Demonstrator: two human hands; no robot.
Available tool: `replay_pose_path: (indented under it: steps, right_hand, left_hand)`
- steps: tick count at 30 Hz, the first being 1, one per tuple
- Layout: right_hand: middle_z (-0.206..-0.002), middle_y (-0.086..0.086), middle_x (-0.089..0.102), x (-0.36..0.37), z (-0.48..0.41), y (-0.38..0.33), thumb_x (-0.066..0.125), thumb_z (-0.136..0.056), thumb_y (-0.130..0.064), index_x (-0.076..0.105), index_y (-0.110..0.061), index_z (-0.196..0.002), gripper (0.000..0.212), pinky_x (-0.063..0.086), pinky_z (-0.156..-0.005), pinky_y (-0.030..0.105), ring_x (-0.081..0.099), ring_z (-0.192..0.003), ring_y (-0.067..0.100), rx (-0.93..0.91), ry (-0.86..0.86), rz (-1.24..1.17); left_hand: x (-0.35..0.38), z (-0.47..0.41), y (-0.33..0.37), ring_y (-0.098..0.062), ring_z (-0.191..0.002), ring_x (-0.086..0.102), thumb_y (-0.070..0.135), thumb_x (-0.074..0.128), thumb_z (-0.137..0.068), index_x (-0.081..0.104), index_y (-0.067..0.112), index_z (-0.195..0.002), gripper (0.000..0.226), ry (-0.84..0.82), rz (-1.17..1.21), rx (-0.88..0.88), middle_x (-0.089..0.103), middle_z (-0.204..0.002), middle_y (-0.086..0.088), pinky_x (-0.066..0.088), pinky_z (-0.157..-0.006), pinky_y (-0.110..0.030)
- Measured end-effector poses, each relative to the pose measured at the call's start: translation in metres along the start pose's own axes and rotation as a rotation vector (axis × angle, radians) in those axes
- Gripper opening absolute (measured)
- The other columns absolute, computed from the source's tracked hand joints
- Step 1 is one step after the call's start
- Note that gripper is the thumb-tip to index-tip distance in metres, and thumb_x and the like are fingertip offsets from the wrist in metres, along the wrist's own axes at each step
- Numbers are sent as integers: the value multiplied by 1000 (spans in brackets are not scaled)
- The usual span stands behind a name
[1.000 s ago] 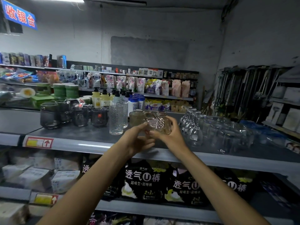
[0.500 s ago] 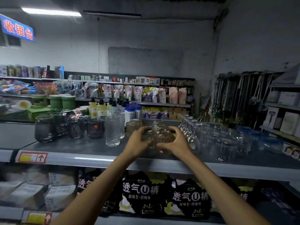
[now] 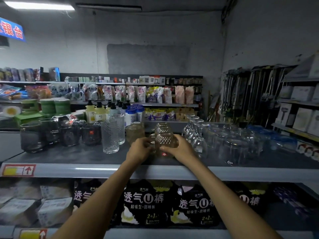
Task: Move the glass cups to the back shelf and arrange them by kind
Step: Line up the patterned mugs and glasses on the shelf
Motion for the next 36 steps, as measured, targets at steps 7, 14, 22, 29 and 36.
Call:
replay_pose_path:
  steps: [7, 14, 22, 29, 36]
  right_hand:
    - [-118, -3, 67, 5, 3, 9, 87, -75, -48, 53, -23, -126, 66, 56, -92, 40, 65, -106, 18, 6, 125, 54]
    - [-107, -6, 62, 9, 2, 9, 85, -79, -46, 50, -18, -123, 62, 53, -86, 38, 60, -97, 18, -12, 157, 191]
    - [-113, -5, 62, 6, -2, 13, 88, -77, -38, 48, -18, -134, 72, 44, -81, 27, 59, -99, 14, -20, 133, 126]
    - [-107, -7, 65, 9, -5, 17, 89, -76, -34, 44, -30, -110, 56, 57, -91, 40, 68, -102, 19, -33, 143, 124]
    - [-111, -6, 67, 7, -5, 17, 83, -80, -42, 49, -29, -117, 52, 57, -89, 39, 67, -101, 17, -46, 155, 90]
  left_hand:
    - [-2, 10, -6, -24, -102, 70, 49, 67, -95, 72, 31, -106, 22, 246, -113, -81, 76, -107, 5, 42, -76, -33]
    - [-1, 9, -10, -25, -106, 72, 42, 64, -97, 74, 33, -111, 19, 293, -168, -62, 78, -111, 5, 46, -79, -34]
    - [0, 10, -13, -27, -105, 72, 37, 61, -95, 74, 33, -111, 21, 307, -176, -61, 78, -110, 6, 53, -86, -38]
    - [0, 12, -11, -31, -106, 71, 36, 57, -95, 71, 35, -117, 26, 307, -198, -51, 77, -113, 3, 50, -85, -38]
    - [0, 14, -10, -30, -108, 71, 35, 56, -93, 71, 35, -119, 30, 294, -188, -59, 77, -113, 4, 48, -84, -36]
Point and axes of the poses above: each hand's wrist, its own z-axis away from the middle knuckle, its own x-axis out of the palm, y = z × x, the point moved 7 cm from there along -z, towards the middle knuckle
